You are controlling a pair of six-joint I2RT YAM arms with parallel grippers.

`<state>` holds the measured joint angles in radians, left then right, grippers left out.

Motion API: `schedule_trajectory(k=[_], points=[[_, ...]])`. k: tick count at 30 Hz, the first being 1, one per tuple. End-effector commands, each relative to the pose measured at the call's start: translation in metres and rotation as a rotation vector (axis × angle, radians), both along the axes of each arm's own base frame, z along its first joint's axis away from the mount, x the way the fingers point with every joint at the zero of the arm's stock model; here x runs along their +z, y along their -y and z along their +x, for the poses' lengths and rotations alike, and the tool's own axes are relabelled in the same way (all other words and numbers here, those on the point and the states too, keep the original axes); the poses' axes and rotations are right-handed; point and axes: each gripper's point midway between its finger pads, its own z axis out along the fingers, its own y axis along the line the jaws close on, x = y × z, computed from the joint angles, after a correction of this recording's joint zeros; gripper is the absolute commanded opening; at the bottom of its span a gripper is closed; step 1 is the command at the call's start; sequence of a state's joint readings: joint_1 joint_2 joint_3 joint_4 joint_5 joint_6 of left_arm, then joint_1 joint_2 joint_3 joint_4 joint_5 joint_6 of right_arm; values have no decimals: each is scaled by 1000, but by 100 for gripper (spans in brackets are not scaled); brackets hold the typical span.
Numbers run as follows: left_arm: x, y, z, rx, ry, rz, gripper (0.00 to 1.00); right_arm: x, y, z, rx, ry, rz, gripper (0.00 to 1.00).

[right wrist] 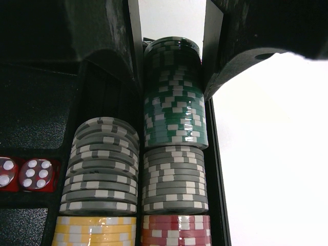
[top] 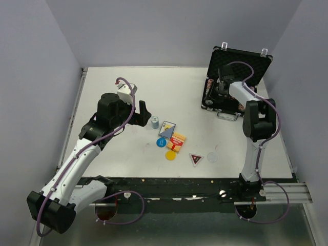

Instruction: Pack up texas hold em set

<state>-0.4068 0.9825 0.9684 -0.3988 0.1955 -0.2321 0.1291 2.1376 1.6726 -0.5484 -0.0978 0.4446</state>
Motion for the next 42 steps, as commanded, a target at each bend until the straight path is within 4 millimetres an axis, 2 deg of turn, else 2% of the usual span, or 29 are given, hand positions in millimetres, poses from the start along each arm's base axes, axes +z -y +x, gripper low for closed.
schedule_trajectory(k=[1, 12, 23, 25, 29, 37, 42], points=[[8, -2, 4, 12, 19, 7, 99, -6, 3, 19, -18, 94, -1, 1], [6, -2, 4, 11, 11, 8, 99, -26, 8, 14, -32, 68, -29, 1], [4, 0, 5, 5, 1, 6, 99, -41, -1, 9, -47, 47, -37, 1], [3, 0, 5, 5, -1, 6, 99, -42, -4, 8, -44, 44, -35, 5], [3, 0, 5, 3, -4, 8, 99, -40, -6, 7, -39, 45, -37, 21], [3, 0, 5, 3, -4, 8, 99, -16, -4, 13, -26, 82, -54, 50], [3, 0, 5, 3, -3, 9, 99, 0, -6, 17, -5, 117, -48, 61]])
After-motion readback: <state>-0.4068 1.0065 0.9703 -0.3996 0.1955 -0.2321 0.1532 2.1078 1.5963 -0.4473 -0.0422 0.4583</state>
